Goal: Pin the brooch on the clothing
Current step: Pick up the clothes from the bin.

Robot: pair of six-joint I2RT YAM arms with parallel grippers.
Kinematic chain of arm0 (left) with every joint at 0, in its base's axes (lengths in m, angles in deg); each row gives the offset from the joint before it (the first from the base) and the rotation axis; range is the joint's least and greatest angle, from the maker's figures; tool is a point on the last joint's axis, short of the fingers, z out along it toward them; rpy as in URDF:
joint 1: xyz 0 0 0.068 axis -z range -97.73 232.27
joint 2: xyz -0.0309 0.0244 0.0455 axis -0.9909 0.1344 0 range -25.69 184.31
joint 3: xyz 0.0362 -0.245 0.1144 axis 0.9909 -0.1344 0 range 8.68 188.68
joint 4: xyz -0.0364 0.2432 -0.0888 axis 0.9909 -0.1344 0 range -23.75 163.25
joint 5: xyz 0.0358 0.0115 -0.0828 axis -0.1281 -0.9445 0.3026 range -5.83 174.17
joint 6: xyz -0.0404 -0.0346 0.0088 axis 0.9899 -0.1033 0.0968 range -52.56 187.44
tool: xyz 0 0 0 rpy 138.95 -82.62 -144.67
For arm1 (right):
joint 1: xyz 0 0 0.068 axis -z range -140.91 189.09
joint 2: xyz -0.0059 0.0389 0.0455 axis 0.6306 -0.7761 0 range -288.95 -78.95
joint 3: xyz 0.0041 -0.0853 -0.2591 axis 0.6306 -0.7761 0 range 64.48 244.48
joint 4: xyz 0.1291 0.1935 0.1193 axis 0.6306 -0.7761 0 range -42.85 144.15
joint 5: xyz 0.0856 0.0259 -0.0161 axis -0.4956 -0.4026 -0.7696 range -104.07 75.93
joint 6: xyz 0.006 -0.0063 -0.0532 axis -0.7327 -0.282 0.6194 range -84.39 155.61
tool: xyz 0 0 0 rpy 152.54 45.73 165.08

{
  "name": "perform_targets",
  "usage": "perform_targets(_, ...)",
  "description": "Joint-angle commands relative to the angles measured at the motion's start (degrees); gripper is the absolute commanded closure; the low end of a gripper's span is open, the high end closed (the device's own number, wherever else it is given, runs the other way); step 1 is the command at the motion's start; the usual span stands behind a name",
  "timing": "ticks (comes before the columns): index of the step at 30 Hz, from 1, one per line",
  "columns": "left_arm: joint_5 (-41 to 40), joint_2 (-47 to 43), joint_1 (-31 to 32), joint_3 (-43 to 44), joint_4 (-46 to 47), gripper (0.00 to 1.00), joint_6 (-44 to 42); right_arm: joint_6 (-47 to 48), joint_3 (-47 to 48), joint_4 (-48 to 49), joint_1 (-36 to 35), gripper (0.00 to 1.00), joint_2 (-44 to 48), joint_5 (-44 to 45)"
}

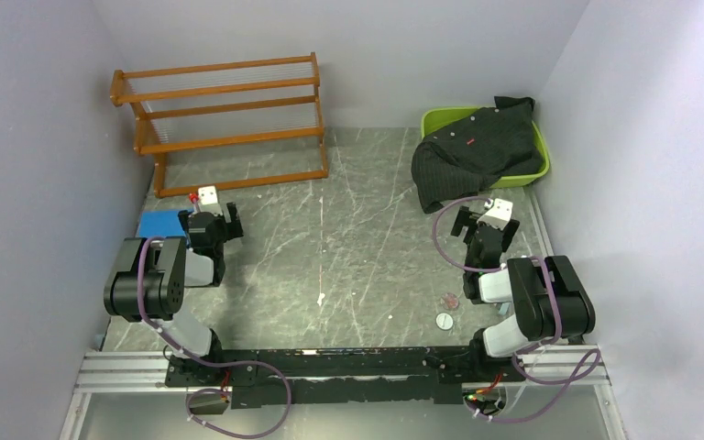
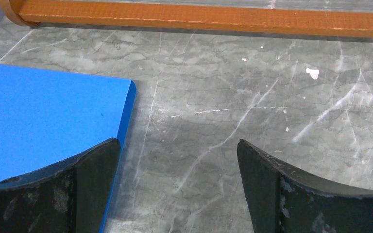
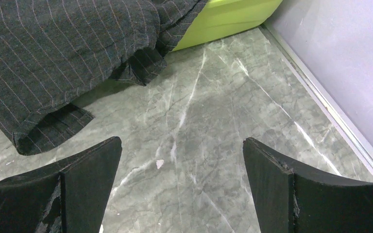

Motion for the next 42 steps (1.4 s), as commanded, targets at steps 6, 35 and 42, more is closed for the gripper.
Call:
perform_targets(6, -0.2, -0.1, -0.2, 0.7, 2.6, 0.04, -0.2, 0.0, 1.3, 3.1, 0.2, 0.0, 0.2, 0.2)
perform_targets(35, 55.2, -14.8, -0.5, 51.7, -69.1, 0.04, 24.3, -24.3, 17.1, -51.8, -1.0, 0.0, 34.8, -2.4)
perform_targets(42, 43.2, -21.0, -0.6, 51.2, -68.4, 0.04, 21.1, -23.4, 25.0, -57.6, 0.2, 0.0, 24.8, -9.8)
